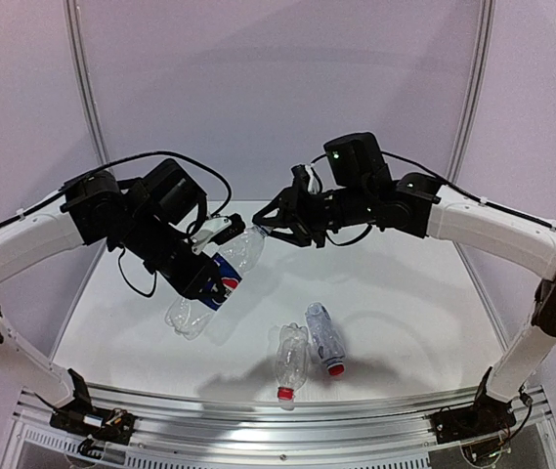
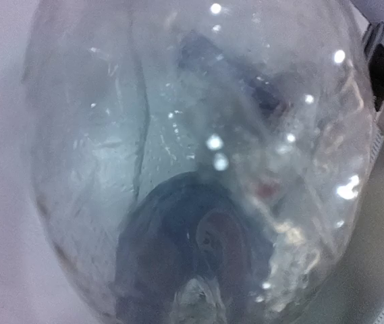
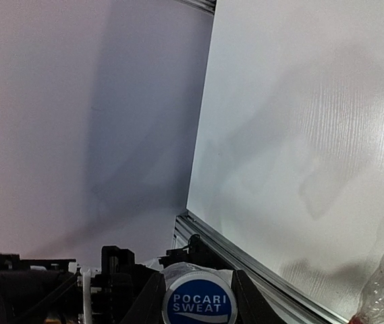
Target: Unscrew the bottle caps
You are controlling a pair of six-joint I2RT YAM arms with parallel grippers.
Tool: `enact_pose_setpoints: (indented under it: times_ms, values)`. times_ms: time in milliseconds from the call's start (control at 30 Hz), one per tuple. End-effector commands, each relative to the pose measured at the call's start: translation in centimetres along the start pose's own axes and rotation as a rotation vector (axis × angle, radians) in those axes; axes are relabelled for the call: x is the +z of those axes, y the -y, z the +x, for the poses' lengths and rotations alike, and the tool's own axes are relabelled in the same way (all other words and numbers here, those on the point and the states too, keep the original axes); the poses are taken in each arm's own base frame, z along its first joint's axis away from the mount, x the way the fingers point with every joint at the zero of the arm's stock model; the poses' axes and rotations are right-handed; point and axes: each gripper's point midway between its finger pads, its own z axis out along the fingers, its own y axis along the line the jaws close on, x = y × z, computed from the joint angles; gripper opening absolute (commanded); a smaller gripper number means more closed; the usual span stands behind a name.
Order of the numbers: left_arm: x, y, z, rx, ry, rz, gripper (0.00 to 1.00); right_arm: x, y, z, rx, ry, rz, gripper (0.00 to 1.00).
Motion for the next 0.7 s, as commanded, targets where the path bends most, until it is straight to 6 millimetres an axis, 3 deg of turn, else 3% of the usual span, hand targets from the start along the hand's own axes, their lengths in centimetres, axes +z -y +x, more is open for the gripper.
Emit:
enact_pose_setpoints:
  times_ms: [0,100,167,367,433,600,667]
  values:
    - [-4.2,6.7,-0.3,0.043,0.048,0.481,0.00,-2.3,-2.2,0.9,-0.172,0.012,-0.118,0.00]
    - [-7.0,9.2,-0.1,0.058,0.073,0.684,0.00,-3.7,-3.7,1.8,-0.256,0.007,-0.229,0.00]
    - [-7.9,9.8,-0.1,0.051,0.081,0.753,0.00,-4.3,-4.7,2.3,-0.286,-0.003,-0.305,0.00]
    - [-7.2,9.6,0.1,0.040,0.061,0.749,0.00,-4.5,-5.5,3.1,-0.310,-0.029,-0.376,0.00]
    - [-6.7,9.1,0.0,0.036,0.062,0.716,0.00,-4.6,-5.6,2.8,-0.310,-0.018,-0.368,0.12]
    - [-4.6,6.5,0.3,0.013,0.038,0.530,0.00,-5.7,-6.3,1.9,-0.305,0.030,-0.338,0.62]
    - [-3.5,5.2,0.7,0.001,0.013,0.452,0.00,-6.1,-6.8,1.7,-0.298,0.043,-0.343,0.74]
